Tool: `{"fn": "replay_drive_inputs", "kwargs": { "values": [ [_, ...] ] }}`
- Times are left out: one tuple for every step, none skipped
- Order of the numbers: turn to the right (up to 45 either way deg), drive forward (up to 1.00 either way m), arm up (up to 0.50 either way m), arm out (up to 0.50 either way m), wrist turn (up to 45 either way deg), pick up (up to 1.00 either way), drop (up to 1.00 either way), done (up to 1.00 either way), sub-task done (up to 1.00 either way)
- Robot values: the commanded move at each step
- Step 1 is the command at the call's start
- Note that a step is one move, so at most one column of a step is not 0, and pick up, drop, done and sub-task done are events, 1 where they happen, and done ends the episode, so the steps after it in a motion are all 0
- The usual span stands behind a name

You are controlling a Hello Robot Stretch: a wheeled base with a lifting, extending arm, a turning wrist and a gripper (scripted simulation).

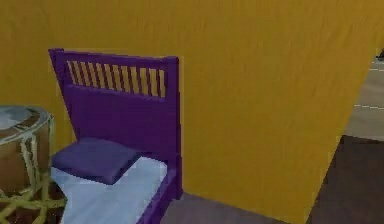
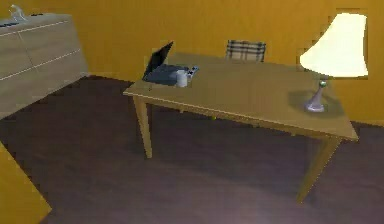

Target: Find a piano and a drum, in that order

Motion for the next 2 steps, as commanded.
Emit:
{"fn": "replay_drive_inputs", "kwargs": {
  "values": [
    [-45.0,0.0,0.0,0.0,0.0,0.0,0.0,0.0,0.0],
    [0.0,0.0,0.0,0.0,0.0,0.0,0.0,1.0,0.0]
  ]
}}
